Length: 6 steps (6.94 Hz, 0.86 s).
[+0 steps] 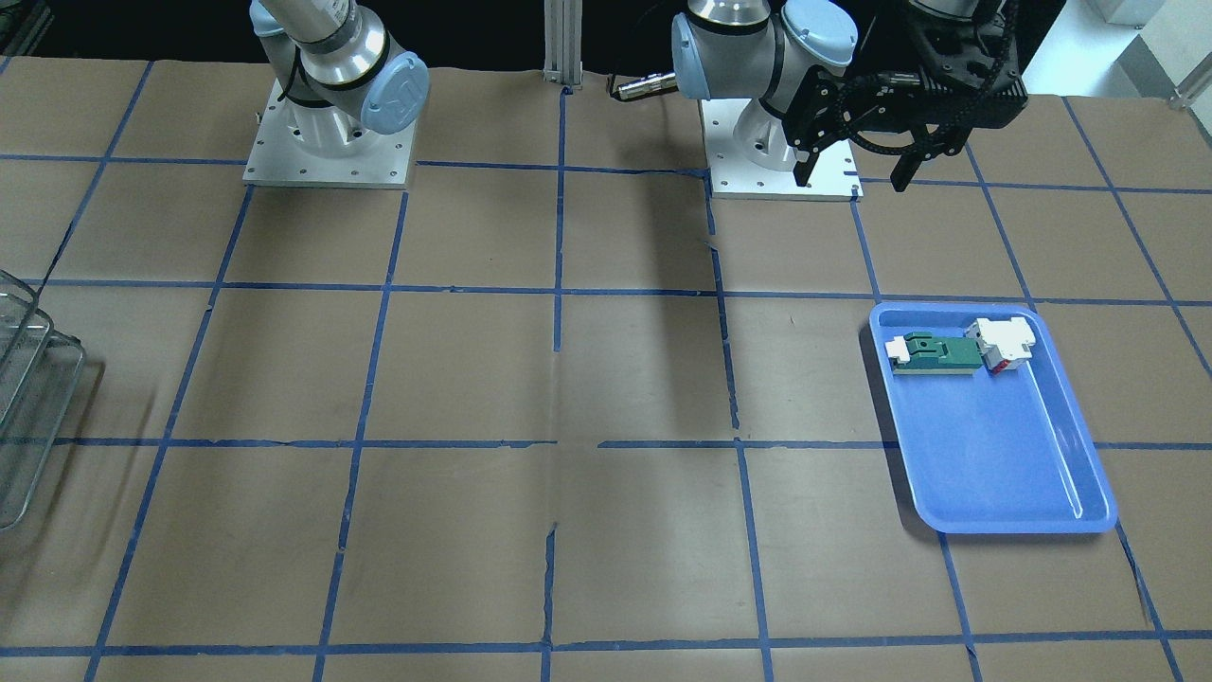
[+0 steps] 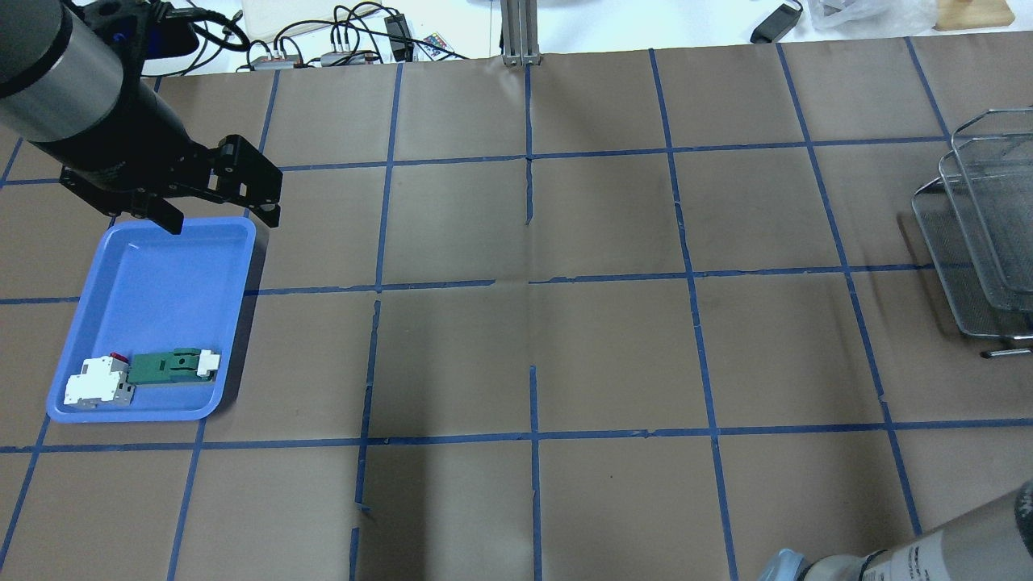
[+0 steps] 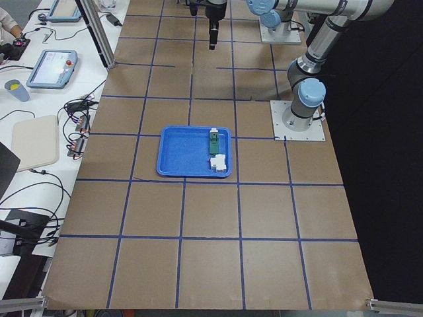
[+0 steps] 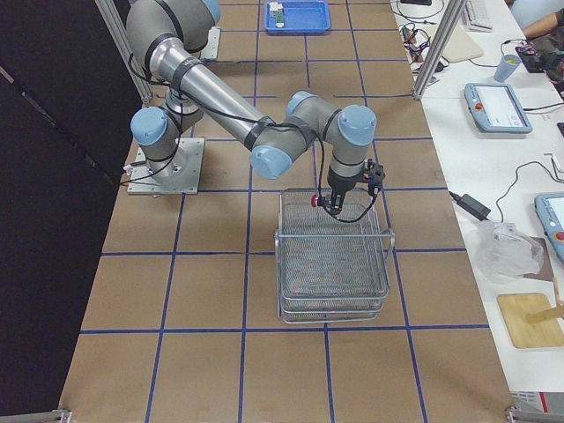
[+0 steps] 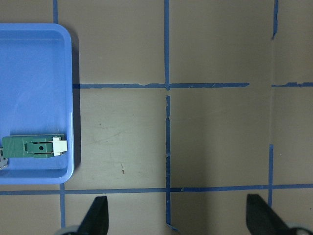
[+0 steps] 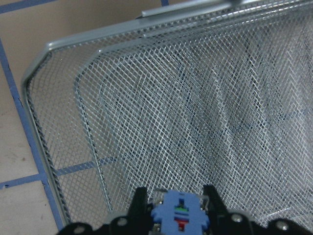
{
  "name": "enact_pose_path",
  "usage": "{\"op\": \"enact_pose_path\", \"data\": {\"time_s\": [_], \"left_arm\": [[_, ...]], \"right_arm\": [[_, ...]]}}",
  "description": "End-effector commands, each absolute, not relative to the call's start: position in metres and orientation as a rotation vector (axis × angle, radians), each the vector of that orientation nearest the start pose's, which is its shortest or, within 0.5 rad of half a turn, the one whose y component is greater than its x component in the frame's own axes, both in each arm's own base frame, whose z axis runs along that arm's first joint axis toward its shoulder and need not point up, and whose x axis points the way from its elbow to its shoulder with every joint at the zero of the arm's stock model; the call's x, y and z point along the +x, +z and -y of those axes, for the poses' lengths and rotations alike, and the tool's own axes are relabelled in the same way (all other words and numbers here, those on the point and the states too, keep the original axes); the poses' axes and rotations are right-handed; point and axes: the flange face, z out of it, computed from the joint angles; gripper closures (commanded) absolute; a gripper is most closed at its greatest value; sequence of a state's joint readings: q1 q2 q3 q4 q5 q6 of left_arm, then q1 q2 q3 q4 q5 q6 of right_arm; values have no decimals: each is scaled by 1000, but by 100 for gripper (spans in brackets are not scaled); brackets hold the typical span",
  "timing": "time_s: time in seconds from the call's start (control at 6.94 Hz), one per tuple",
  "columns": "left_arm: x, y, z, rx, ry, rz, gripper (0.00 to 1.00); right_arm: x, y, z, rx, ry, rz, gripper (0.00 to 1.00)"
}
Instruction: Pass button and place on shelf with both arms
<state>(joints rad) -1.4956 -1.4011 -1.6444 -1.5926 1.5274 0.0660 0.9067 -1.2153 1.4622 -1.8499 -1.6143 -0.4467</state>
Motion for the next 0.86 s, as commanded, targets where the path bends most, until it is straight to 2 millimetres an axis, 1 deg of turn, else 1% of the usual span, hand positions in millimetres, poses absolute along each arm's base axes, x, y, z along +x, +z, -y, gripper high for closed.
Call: {"op": "enact_pose_path", "data": {"time_s": [0.0,0.14,0.29,0.43,0.58,0.72], "left_arm": [[-106,528,435,-19,-124,-3181,0],[-106,527,434,-19,-122,-3180,0],[-106,528,434,-19,-124,-3180,0],[-105,527,434,-19,-119,-3179,0],[-106,528,434,-19,-122,-3180,0],[-106,527,434,-19,-117,-3180,0]], "right_arm": [[-289,373,574,330,-6,-3185,0],[-293,375,570,337,52,-3235,0],[-292,381,567,338,73,-3260,0],[-278,401,559,321,83,-3252,0],[-245,421,544,382,108,-3212,0],[-202,441,543,453,53,-3218,0]]}}
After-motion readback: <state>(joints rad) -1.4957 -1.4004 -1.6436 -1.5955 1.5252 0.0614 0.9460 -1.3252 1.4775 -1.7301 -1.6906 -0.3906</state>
